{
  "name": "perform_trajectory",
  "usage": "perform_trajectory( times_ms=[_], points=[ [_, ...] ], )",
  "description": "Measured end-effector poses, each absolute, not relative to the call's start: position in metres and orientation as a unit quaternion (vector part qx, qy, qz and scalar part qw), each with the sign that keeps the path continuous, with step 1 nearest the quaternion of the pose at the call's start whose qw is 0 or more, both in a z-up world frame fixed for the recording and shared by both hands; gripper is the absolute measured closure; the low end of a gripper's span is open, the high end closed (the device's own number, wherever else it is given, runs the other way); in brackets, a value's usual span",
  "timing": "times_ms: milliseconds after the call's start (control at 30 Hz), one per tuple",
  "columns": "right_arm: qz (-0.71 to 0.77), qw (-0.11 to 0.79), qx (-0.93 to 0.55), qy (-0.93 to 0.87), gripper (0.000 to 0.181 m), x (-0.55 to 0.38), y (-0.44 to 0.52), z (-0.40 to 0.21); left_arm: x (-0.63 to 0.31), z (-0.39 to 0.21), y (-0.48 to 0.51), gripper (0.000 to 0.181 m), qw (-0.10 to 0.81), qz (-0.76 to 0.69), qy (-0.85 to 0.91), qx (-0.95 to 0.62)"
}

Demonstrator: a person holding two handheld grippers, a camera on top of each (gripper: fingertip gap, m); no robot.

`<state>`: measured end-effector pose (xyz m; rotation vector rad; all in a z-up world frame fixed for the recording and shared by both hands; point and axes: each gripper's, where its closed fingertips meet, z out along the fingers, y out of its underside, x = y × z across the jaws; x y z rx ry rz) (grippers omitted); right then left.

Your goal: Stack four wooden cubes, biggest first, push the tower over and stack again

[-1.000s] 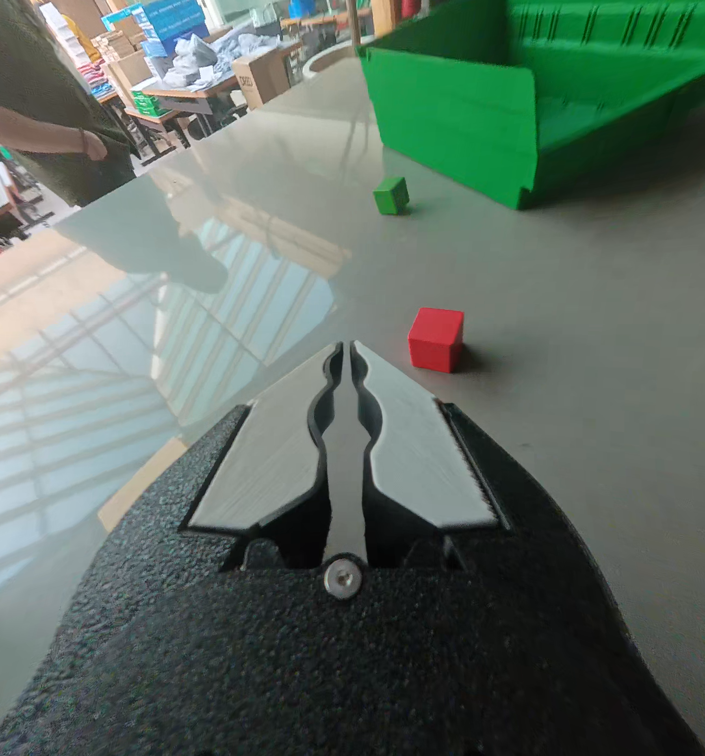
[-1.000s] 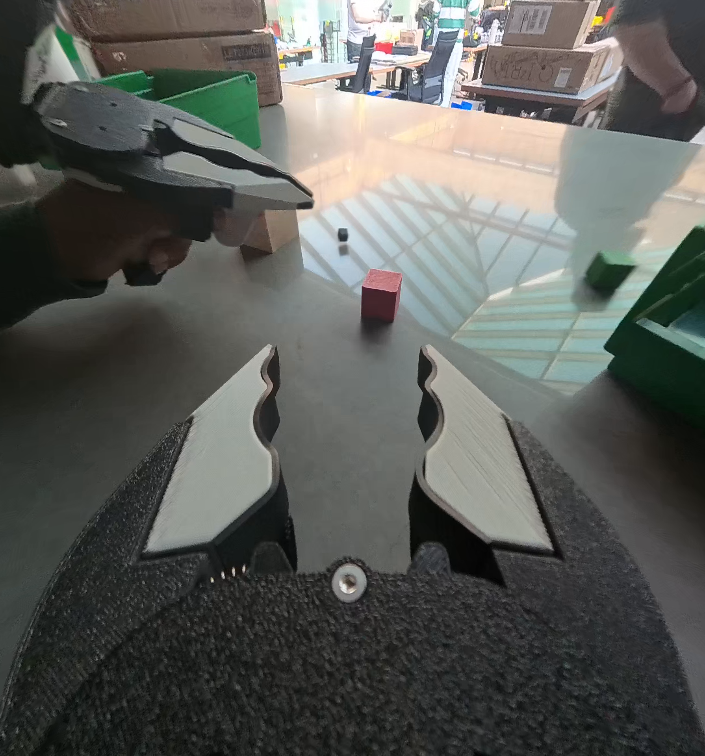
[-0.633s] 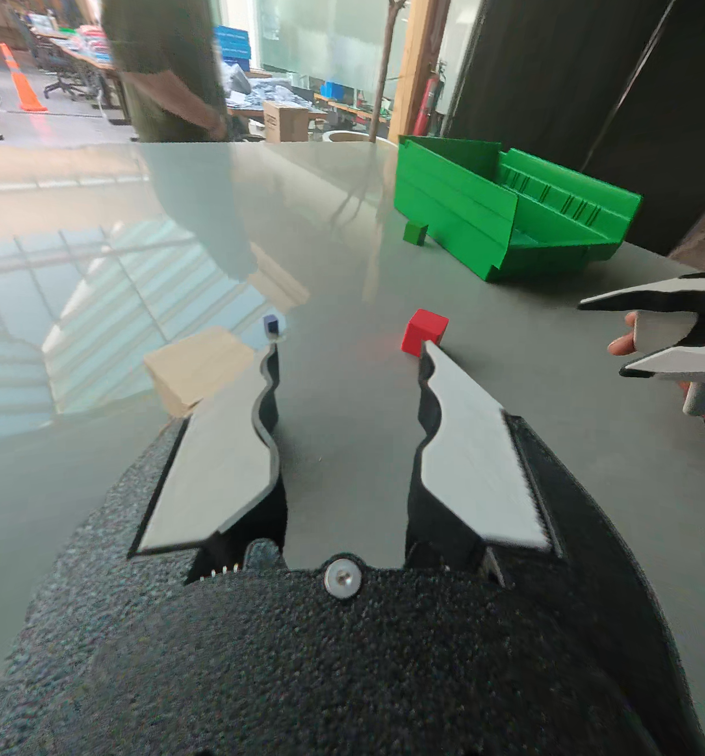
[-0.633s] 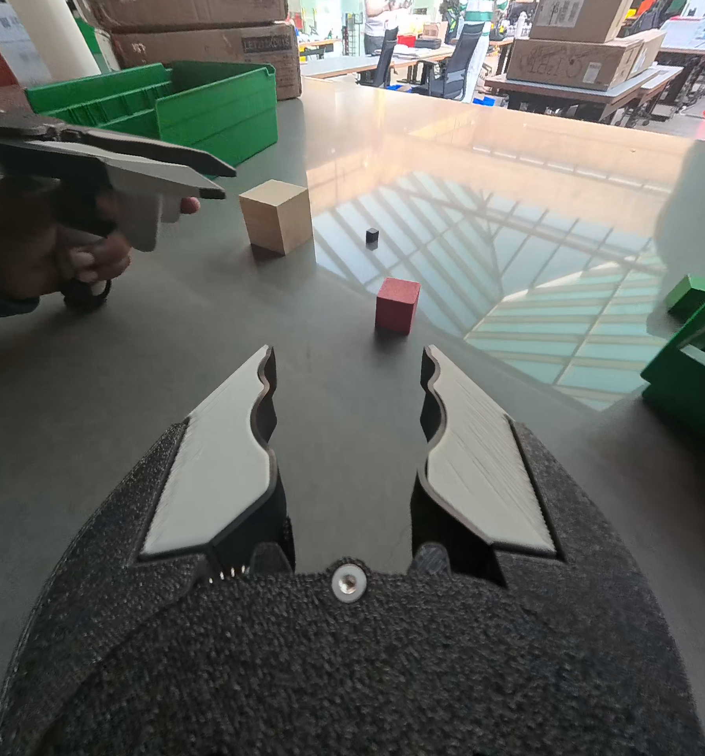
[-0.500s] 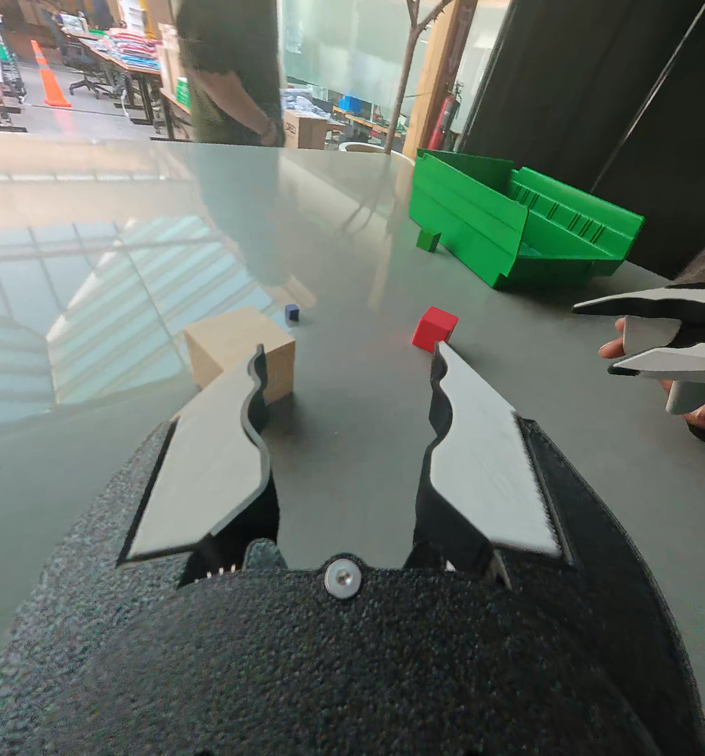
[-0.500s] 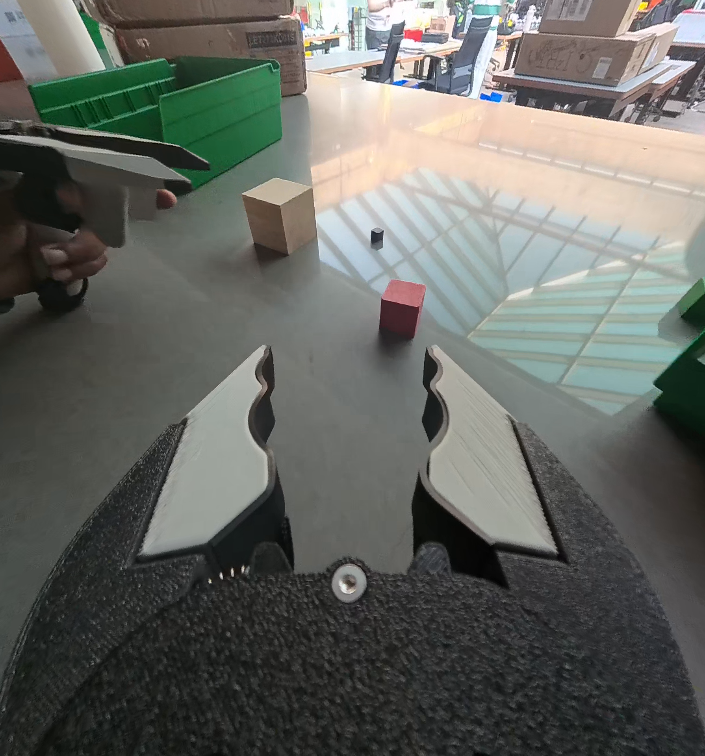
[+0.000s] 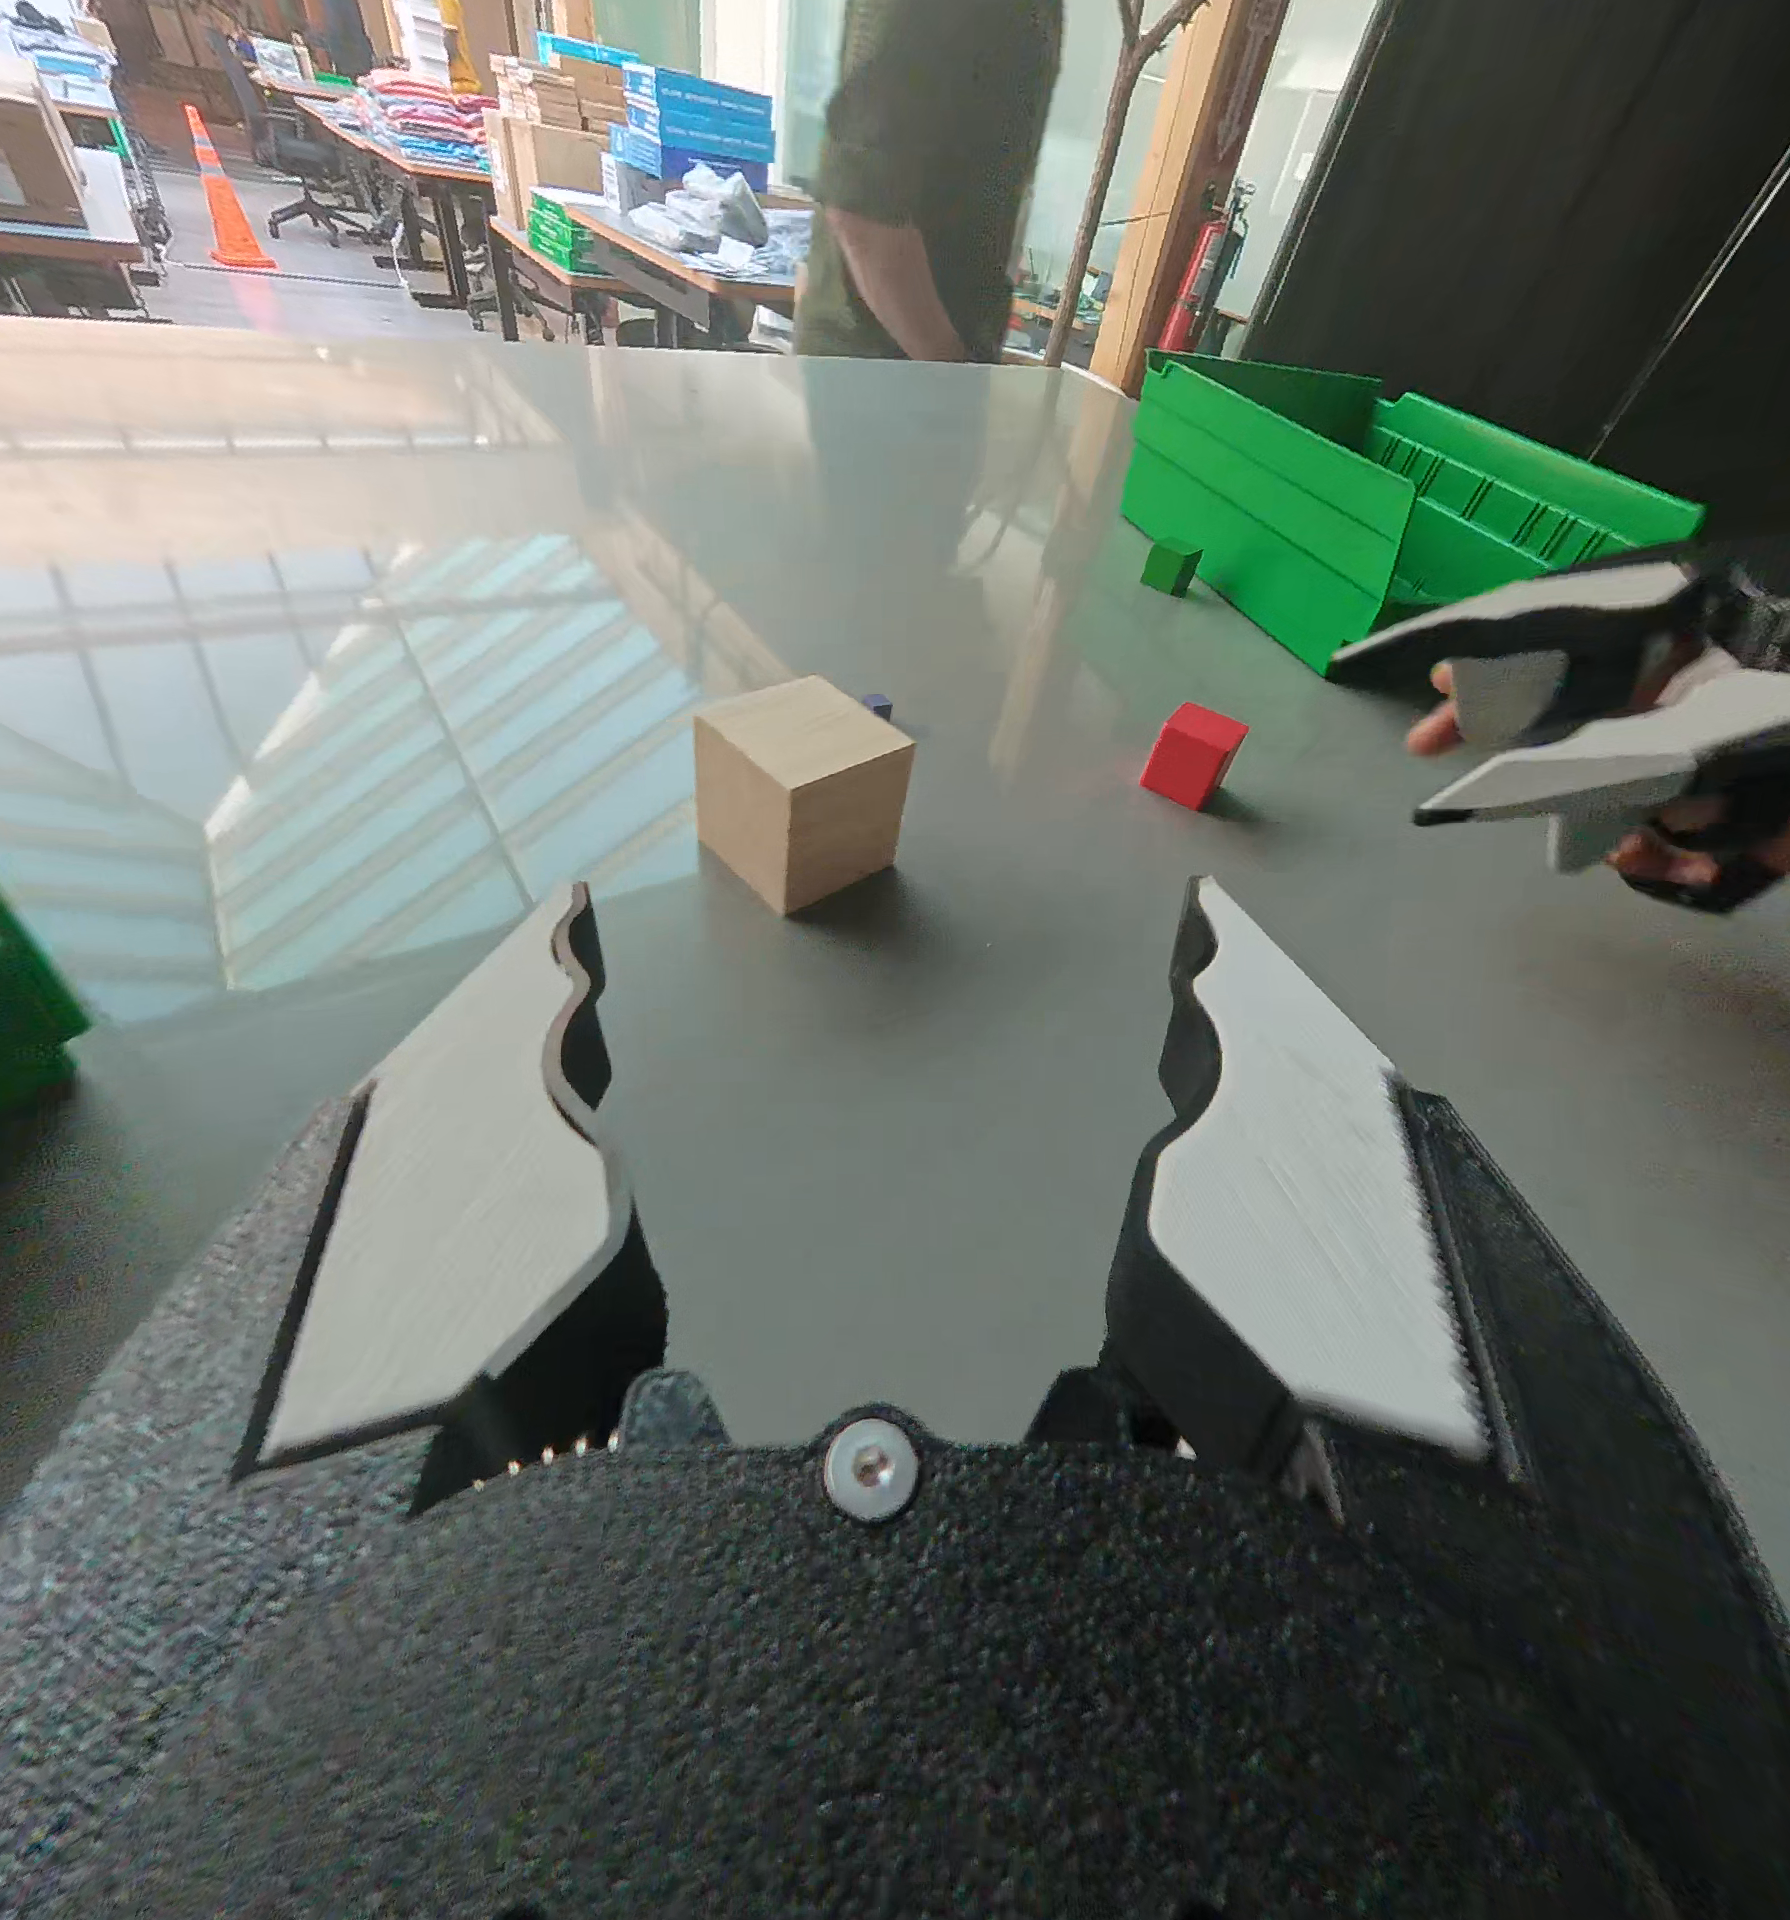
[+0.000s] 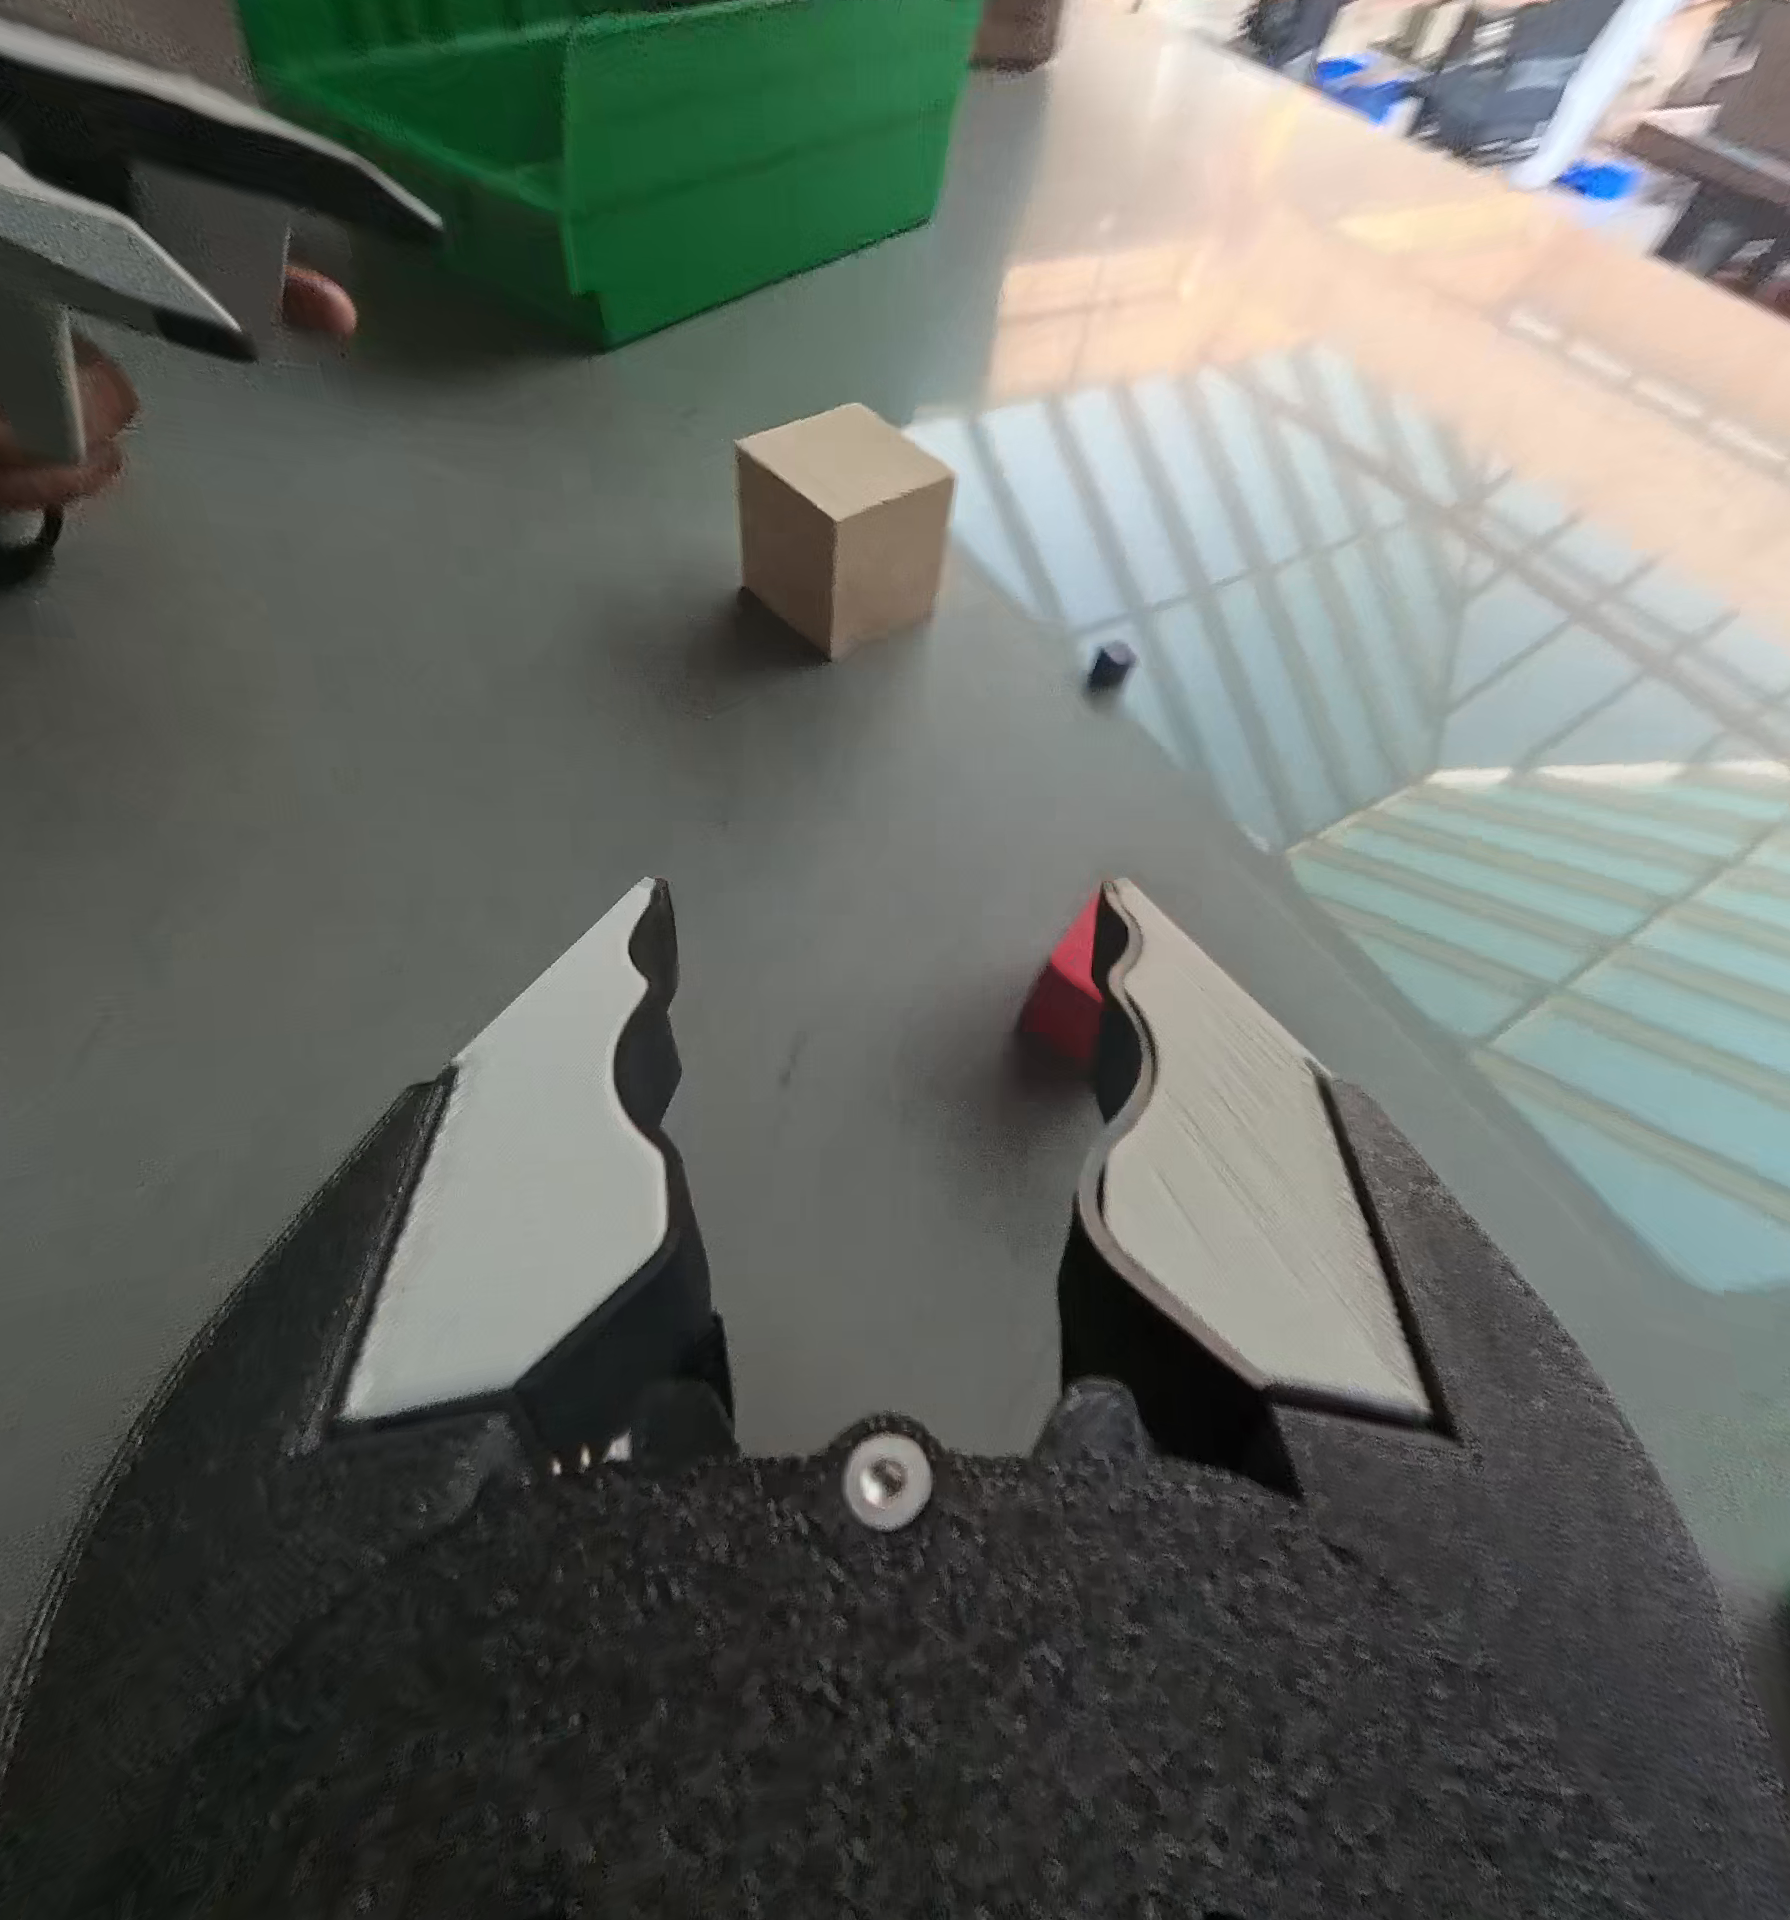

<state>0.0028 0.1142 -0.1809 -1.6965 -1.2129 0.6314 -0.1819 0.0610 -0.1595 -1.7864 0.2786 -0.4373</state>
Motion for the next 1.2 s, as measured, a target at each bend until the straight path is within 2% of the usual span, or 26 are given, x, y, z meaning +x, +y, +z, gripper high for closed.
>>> perform_trajectory(
  times_ms=[267, 433, 467, 533, 600, 767, 933, 1200],
  points=[
    [0.209, 0.326, -0.598, -0.702, 0.094, -0.111, 0.156, -0.184, -0.207, -0.158, 0.046, 0.075, 0.607, -0.180, 0.116, -0.765],
    [0.130, 0.210, -0.549, -0.799, 0.083, -0.160, 0.166, -0.219, -0.213, -0.155, 0.040, 0.079, 0.616, -0.177, 0.118, -0.758],
    [0.112, 0.186, -0.542, -0.812, 0.085, -0.162, 0.166, -0.229, -0.213, -0.155, 0.040, 0.079, 0.618, -0.176, 0.118, -0.757],
    [0.098, 0.162, -0.526, -0.829, 0.118, -0.166, 0.165, -0.237, -0.215, -0.154, 0.039, 0.080, 0.620, -0.174, 0.118, -0.756],
    [0.108, 0.146, -0.520, -0.835, 0.122, -0.164, 0.159, -0.232, -0.215, -0.154, 0.039, 0.082, 0.622, -0.173, 0.118, -0.754],
    [0.098, 0.181, -0.536, -0.818, 0.121, -0.126, 0.175, -0.190, -0.214, -0.155, 0.035, 0.086, 0.618, -0.177, 0.123, -0.756],
    [0.072, 0.196, -0.590, -0.780, 0.121, -0.038, 0.196, -0.157, -0.210, -0.158, 0.036, 0.085, 0.611, -0.171, 0.136, -0.761],
    [0.073, 0.155, -0.640, -0.749, 0.121, 0.073, 0.154, -0.193, -0.199, -0.160, 0.039, 0.087, 0.604, -0.172, 0.149, -0.764]
  ],
)
